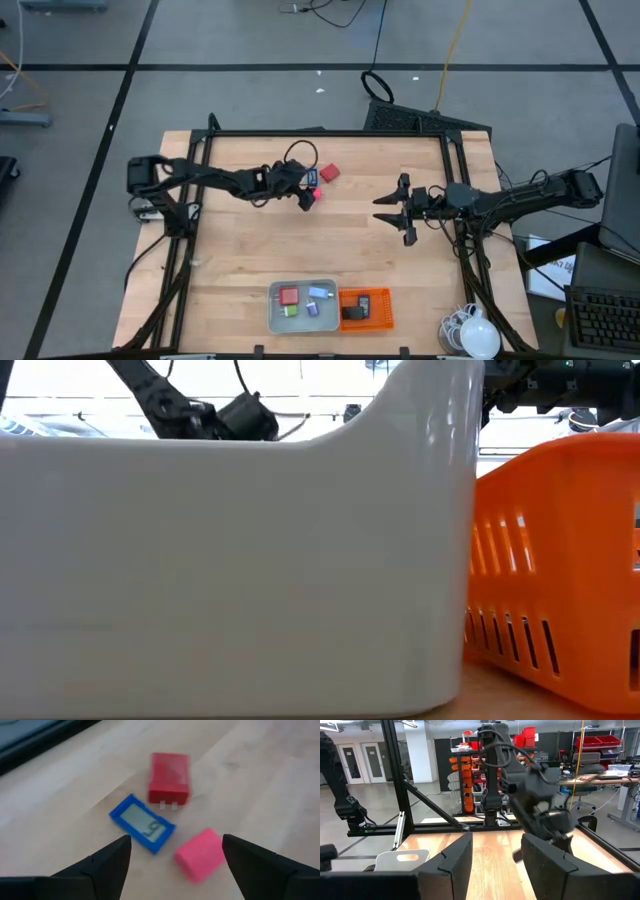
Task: Pick & Place Office items
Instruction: Put the blue digital timer into the orange bin
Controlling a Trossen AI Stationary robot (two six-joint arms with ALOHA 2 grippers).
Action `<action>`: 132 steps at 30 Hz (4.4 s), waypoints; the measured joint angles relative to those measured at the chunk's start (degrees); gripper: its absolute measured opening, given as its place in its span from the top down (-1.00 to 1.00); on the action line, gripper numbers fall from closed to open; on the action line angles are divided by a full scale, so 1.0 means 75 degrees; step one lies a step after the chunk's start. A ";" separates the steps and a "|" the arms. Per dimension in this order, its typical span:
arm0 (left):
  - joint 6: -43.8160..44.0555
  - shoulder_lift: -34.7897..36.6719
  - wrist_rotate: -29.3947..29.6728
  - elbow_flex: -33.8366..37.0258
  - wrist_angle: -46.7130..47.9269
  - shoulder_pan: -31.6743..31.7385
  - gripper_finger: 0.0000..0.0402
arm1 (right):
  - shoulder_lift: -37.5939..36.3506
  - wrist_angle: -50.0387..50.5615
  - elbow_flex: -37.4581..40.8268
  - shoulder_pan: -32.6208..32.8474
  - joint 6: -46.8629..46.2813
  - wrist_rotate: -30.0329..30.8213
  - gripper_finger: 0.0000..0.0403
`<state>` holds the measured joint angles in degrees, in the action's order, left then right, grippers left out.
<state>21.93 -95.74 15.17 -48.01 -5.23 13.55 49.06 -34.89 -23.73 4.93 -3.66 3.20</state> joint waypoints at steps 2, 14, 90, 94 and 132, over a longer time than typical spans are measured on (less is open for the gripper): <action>0.0099 -0.0258 0.0023 0.0000 -0.0116 0.0131 -0.52 | 0.0000 -0.0002 0.0000 0.0000 0.0003 0.0000 0.22; 0.0536 -0.1487 0.0133 -0.0839 -0.0180 0.0439 -0.45 | 0.0000 -0.0009 0.0000 -0.0062 0.0000 0.0029 0.22; -0.0255 -0.0271 0.1036 -0.2503 0.4147 0.0788 0.67 | 0.0000 0.0234 -0.0003 -0.0081 -0.0021 0.0000 0.22; -0.0457 -0.0156 -0.0723 -0.2503 0.4173 0.1586 0.29 | 0.0010 0.0234 -0.0003 -0.0082 -0.0013 0.0000 0.22; -0.5654 -0.1716 -0.1823 -0.2506 0.3023 0.2313 -0.32 | 0.0017 0.0508 0.0060 -0.0163 0.0469 0.0810 0.22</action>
<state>-20.47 -108.60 1.50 -66.81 17.44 30.89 49.19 -31.08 -23.27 3.70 -0.14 9.28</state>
